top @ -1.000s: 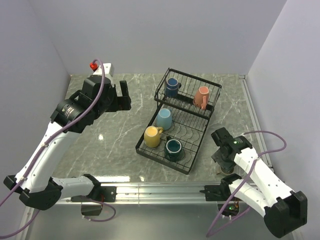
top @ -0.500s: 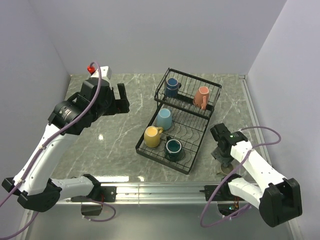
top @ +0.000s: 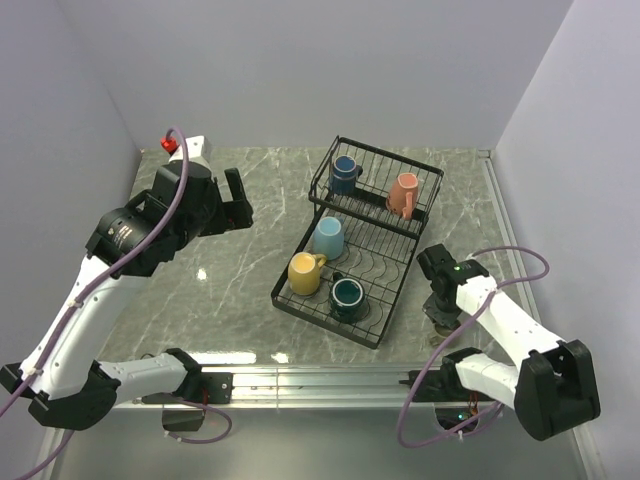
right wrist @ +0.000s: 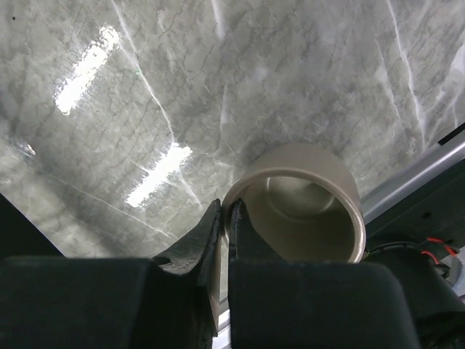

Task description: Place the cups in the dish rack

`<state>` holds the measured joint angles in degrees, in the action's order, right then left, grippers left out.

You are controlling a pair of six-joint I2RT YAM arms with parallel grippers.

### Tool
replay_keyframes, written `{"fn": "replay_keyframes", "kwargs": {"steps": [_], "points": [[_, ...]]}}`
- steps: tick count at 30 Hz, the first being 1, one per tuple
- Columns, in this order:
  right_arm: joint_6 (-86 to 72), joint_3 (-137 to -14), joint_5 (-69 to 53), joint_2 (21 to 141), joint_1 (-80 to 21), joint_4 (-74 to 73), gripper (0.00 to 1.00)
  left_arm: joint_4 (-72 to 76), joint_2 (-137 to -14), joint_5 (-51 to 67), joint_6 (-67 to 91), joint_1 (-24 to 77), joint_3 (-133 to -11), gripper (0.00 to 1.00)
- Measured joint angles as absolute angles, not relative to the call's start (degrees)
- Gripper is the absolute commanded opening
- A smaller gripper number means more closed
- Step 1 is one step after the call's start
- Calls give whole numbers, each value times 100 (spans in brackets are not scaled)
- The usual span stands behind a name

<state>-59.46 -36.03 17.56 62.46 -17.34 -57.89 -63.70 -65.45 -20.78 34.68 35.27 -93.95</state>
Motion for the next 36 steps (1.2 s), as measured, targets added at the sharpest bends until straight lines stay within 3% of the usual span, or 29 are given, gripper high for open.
{"fn": "replay_keyframes", "kwargs": {"steps": [12,22,30,36], "points": [[-5800,-3752,1658,5612,-1726,-6031,0,-6495,-6641,-2029,3607,3527,-9504,99],[-6020,-4941,1317,4453,-1721,-6488,0,-6399,-7234,-1286,3623,3527,-10328,99],[-6200,-5754,333,3918,-1721,-6219,0,-5223,-7277,832,3959,3315,-10261,99],[-6700,-5686,-945,3636,-1721,-4576,0,-3267,-6952,2729,4904,3002,-8818,99]]}}
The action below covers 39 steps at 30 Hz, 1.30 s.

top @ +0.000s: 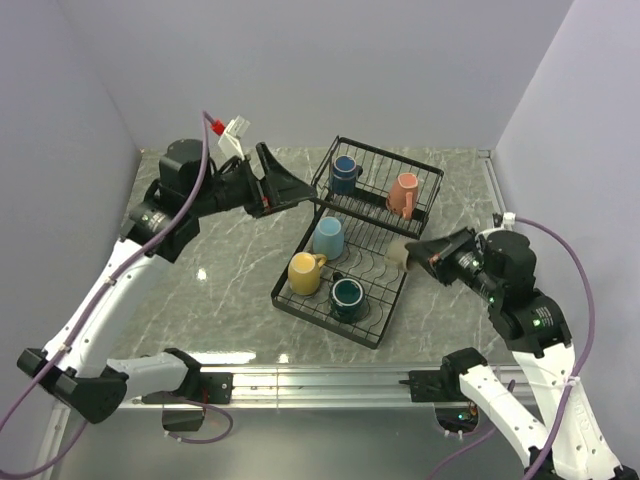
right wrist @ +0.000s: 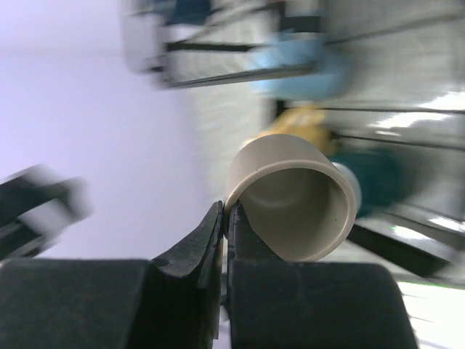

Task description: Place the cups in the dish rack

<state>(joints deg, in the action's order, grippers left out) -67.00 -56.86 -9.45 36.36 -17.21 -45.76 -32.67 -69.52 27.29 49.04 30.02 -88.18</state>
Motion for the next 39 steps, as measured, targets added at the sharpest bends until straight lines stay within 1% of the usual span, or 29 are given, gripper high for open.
{"fn": "replay_keyframes", "kwargs": {"steps": [4,8,13,19,24,31,39], "points": [[-7006,-5686,-1570,3710,-1721,-3234,0,-1463,-6632,3898,6200,2569,-7516,99],[-7328,-5671,-2047,3918,-1721,-1953,0,174,-6608,4637,7393,2311,-6705,99],[-7846,-5472,-2495,4233,-1763,-338,0,1603,-6724,5177,8449,2294,-6381,99],[-8082,-5463,-2705,4755,-2021,585,0,2926,-6812,5406,9282,2294,-6307,99],[-8169,-5531,-2720,5052,-2410,1035,0,2989,-6919,5419,9334,2331,-6311,99],[-8176,-5819,-2711,5384,-2985,1439,0,2401,-7011,5404,8976,2438,-6340,99],[-8132,-5896,-2709,5478,-3223,1586,0,2239,-7011,5389,8860,2447,-6346,99]]}}
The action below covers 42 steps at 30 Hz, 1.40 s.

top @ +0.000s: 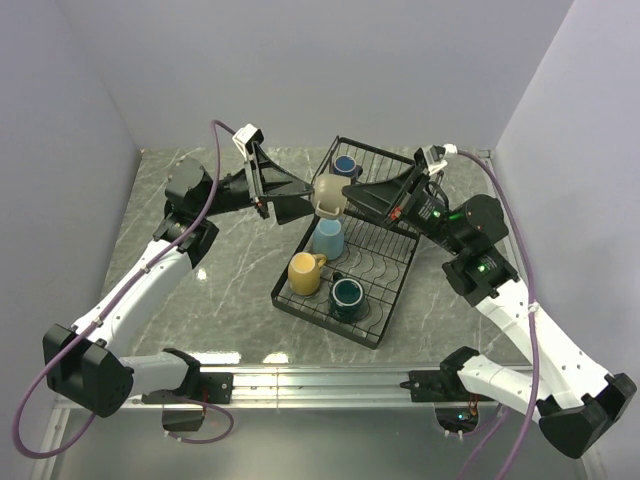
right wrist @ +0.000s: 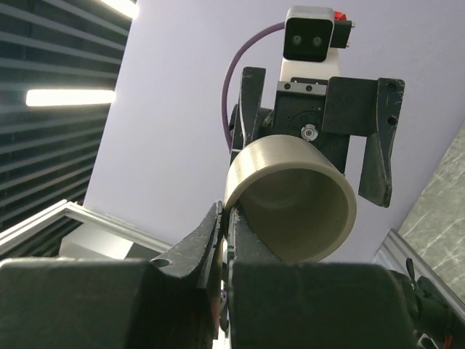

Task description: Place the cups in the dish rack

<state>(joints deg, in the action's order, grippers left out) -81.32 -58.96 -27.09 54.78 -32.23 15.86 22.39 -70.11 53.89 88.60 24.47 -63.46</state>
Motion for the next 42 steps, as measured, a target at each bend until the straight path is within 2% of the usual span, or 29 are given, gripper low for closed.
{"fn": "replay_keyframes", "kwargs": {"steps": [7,11,12,13,16,18,21,24,26,27,28,30,31,33,34,39,42], "points": [[-7979,-5898,-2657,5553,-3371,1570,0,2224,-7002,5374,8820,2460,-6357,99],[-7728,-6029,-2641,5763,-3586,1297,0,1979,-7002,5360,8617,2512,-6479,95],[-7642,-6055,-2637,5830,-3636,1203,0,1896,-7002,5356,8567,2526,-6519,91],[-7607,-6062,-2635,5852,-3675,1157,0,1791,-7002,5354,8486,2541,-6573,91],[-7502,-6071,-2580,5870,-3728,1118,0,1365,-7002,5328,8187,2556,-6716,77],[-7467,-6075,-2554,5857,-3736,1122,0,1103,-7002,5293,8005,2565,-6810,74],[-7378,-6075,-2515,5839,-3743,1087,0,845,-7002,5253,7804,2574,-6882,74],[-7275,-6075,-2484,5835,-3752,947,0,714,-7002,5234,7684,2580,-6884,80],[-7218,-6075,-2464,5835,-3752,860,0,611,-7002,5210,7609,2585,-6884,79],[-7196,-6075,-2453,5833,-3752,816,0,569,-7002,5205,7585,2587,-6884,75],[-7179,-6075,-2445,5830,-3752,784,0,515,-7002,5190,7555,2589,-6884,62],[-7120,-6084,-2418,5819,-3756,727,0,429,-7002,5164,7513,2591,-6890,44],[-7089,-6088,-2403,5817,-3758,698,0,353,-7002,5142,7450,2591,-6908,27],[-7026,-6132,-2351,5817,-3769,604,0,244,-7004,5116,7389,2593,-6954,12],[-6993,-6160,-2327,5811,-3774,539,0,187,-7013,5109,7347,2598,-6980,0],[-6829,-6202,-2130,5701,-3789,266,0,-244,-7124,5046,7052,2637,-7262,0],[-6652,-6386,-1964,5684,-3782,-82,12,-742,-7325,5004,6757,2670,-7658,0]]}}
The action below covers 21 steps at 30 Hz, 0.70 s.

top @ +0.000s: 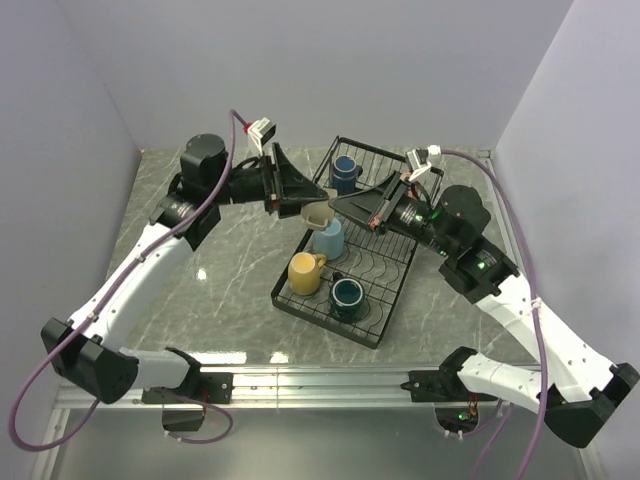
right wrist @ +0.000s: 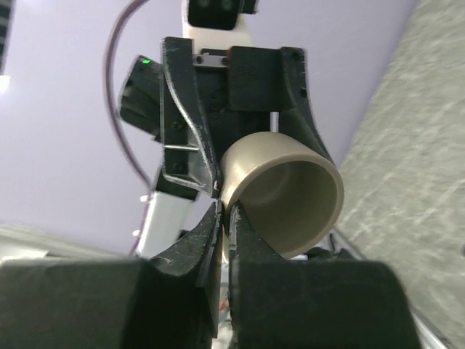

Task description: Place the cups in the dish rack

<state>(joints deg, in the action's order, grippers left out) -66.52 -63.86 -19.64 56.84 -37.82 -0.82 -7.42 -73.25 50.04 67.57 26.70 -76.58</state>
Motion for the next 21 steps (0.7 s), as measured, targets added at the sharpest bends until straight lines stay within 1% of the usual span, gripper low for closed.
{"fn": "replay_keyframes", "kwargs": {"steps": [1,3,4,6,8,12,16,18,21], "points": [[-6556,-6530,-1876,5690,-3771,-338,24,-932,-7422,4980,6635,2683,-7830,0],[-6287,-6864,-1610,5708,-3752,-884,38,-1361,-7686,4906,6357,2716,-8291,0],[-6130,-7076,-1378,5690,-3712,-1240,51,-1592,-7839,4840,6215,2700,-8569,0],[-5817,-7524,-871,5645,-3623,-2003,57,-1916,-8176,4635,5957,2663,-9065,0],[-5537,-7832,-331,5527,-3551,-2705,58,-2331,-8525,4421,5717,2650,-9583,0],[-5236,-7946,416,5124,-3470,-3785,58,-3288,-9614,3844,5159,2821,-11179,0],[-5133,-7782,805,4757,-3446,-4431,56,-4449,-11161,3098,4602,3247,-13627,0],[-5133,-7625,902,4550,-3446,-4641,55,-4644,-11570,2797,4438,3415,-14129,0],[-5131,-7470,987,4322,-3444,-4906,53,-4956,-11653,2357,4278,3621,-13922,0]]}}
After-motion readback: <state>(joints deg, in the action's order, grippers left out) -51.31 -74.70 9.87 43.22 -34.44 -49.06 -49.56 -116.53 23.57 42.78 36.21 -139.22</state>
